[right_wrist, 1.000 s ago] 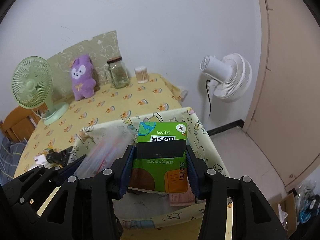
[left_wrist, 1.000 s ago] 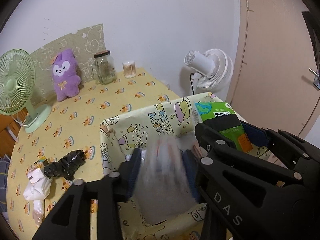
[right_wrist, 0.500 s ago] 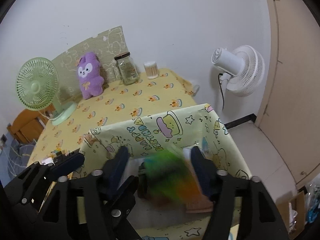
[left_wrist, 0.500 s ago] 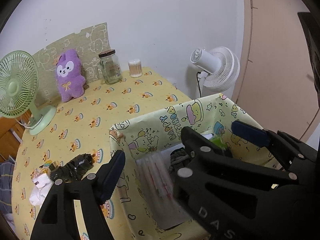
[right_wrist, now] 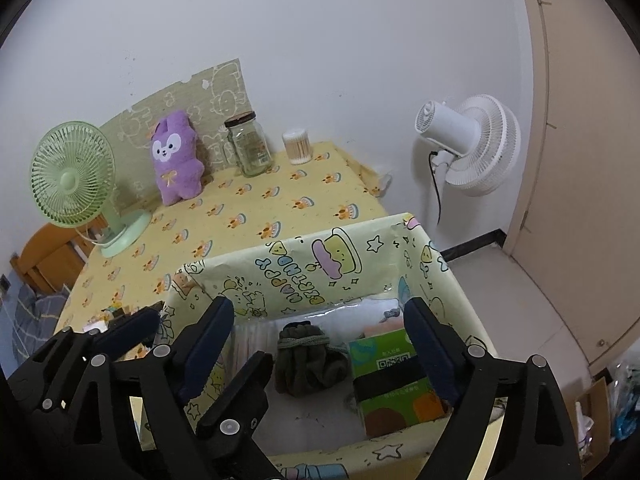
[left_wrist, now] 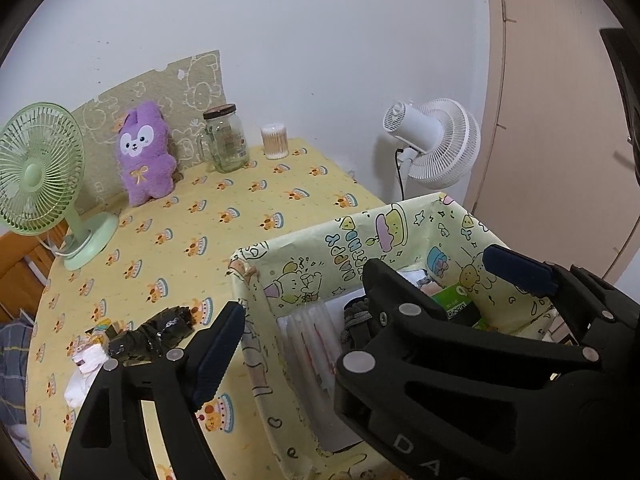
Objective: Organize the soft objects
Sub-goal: 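Withdraw both open tools from the box toward the black bundle and white towel, then grasp the white folded towel with the left tool while the right tool grasps the black bundle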
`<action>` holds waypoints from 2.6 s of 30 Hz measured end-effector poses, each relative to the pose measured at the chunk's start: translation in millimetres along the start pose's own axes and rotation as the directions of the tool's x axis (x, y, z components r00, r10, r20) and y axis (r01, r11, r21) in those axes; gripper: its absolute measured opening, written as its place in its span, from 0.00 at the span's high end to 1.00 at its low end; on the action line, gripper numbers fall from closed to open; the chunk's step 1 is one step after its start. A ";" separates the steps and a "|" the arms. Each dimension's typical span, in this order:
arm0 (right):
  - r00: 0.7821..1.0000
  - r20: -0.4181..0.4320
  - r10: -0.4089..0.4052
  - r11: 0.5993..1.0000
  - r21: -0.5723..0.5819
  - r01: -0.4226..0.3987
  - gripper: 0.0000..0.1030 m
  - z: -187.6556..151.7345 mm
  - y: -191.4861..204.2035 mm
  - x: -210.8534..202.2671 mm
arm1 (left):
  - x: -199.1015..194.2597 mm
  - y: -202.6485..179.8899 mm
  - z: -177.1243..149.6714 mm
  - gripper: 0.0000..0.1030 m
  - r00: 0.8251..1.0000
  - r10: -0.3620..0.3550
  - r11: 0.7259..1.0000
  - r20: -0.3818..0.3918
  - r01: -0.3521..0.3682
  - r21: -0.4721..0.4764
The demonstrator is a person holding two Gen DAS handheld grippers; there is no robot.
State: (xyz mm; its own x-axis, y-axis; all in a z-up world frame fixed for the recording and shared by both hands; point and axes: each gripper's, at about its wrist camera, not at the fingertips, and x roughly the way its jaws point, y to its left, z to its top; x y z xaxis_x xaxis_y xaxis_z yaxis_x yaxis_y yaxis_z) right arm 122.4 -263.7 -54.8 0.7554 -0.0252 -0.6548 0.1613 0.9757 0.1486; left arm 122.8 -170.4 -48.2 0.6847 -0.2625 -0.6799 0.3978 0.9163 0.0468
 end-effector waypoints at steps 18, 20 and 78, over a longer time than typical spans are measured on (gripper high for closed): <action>0.998 0.059 -0.025 0.999 -0.037 0.027 0.13 1.1 33.1 -34.4 | -41.0 23.7 -5.8 0.14 0.997 0.024 0.999 0.073 -0.022 -0.025; 0.998 0.064 -0.026 0.999 -0.044 0.028 0.13 1.0 38.5 -38.4 | -45.8 27.9 -7.2 0.14 0.997 0.023 0.999 0.079 -0.021 -0.030; 0.990 0.086 0.110 0.972 -0.220 -0.089 0.11 -43.5 183.6 -34.5 | -82.0 156.1 -78.6 0.10 0.977 0.198 0.962 0.084 -0.178 -0.206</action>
State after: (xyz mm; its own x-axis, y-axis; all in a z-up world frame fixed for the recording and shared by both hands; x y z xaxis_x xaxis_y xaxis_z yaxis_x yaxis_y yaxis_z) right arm 98.3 -74.2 -37.2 0.8204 0.0634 -0.5682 -0.0498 0.9980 0.0394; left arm 80.7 17.9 -42.6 0.7986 -0.1000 -0.5934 0.1350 0.9907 0.0148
